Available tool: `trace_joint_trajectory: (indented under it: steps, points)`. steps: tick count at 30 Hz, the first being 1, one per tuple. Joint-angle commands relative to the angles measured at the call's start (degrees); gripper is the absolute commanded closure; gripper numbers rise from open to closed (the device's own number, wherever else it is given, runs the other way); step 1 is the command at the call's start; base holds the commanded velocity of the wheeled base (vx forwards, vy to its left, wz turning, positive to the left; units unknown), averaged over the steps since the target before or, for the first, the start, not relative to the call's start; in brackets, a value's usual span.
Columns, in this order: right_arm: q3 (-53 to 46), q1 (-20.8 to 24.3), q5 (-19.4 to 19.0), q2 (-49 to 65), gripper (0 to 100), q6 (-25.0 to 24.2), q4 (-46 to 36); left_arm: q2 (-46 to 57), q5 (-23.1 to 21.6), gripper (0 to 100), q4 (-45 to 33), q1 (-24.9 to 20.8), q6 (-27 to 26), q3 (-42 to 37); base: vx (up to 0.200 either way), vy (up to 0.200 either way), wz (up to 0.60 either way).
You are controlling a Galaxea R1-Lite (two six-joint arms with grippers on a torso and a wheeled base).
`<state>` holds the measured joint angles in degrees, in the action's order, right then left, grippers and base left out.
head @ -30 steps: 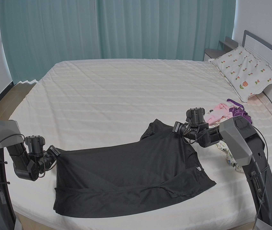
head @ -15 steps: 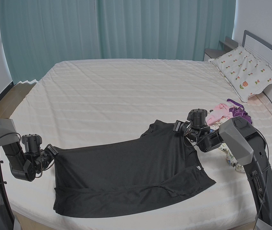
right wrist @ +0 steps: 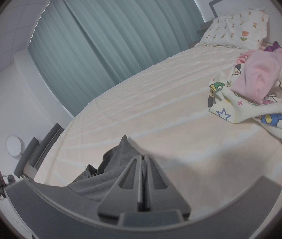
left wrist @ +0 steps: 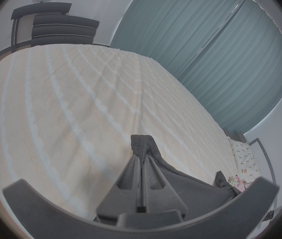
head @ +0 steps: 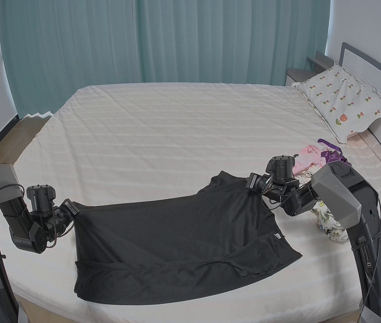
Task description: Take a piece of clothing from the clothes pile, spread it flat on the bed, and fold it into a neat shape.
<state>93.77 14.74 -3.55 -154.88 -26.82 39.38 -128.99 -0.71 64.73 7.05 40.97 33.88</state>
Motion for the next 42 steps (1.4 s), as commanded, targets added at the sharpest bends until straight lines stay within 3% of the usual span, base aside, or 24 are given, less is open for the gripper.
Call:
trace_joint_trajectory:
  steps: [1, 4, 15, 30, 33, 42]
  points:
    - [-1.4, -0.7, -0.6, 2.2, 100, -1.8, 0.0, 1.5, 0.1, 100, 0.3, 0.2, -0.1, -1.4, 0.0, 0.0, 0.0]
    - [-2.7, -0.8, -3.8, 3.9, 100, -5.0, 0.1, 1.5, 0.0, 100, 0.4, 1.1, 0.0, -2.0, 0.0, 0.0, 0.0]
    - [-13.8, -1.6, -9.5, 9.6, 100, -4.6, 6.3, 2.6, -0.5, 100, 0.6, 1.3, 0.0, -5.5, 0.0, 0.0, 0.0]
    - [-31.0, -3.8, -13.9, 14.7, 100, 0.1, 13.1, 2.4, -0.7, 100, 0.7, 1.0, -4.7, -13.1, 0.0, 0.0, 0.0]
    - [-37.3, -3.9, -15.7, 15.0, 100, 2.8, 15.3, 2.2, -1.1, 100, 0.7, -0.1, -5.2, -16.4, 0.0, 0.0, 0.0]
    - [-43.6, -3.9, -15.9, 14.3, 100, 8.9, 15.5, 0.2, -2.0, 100, 0.6, -1.9, -6.1, -19.5, 0.0, 0.0, 0.0]
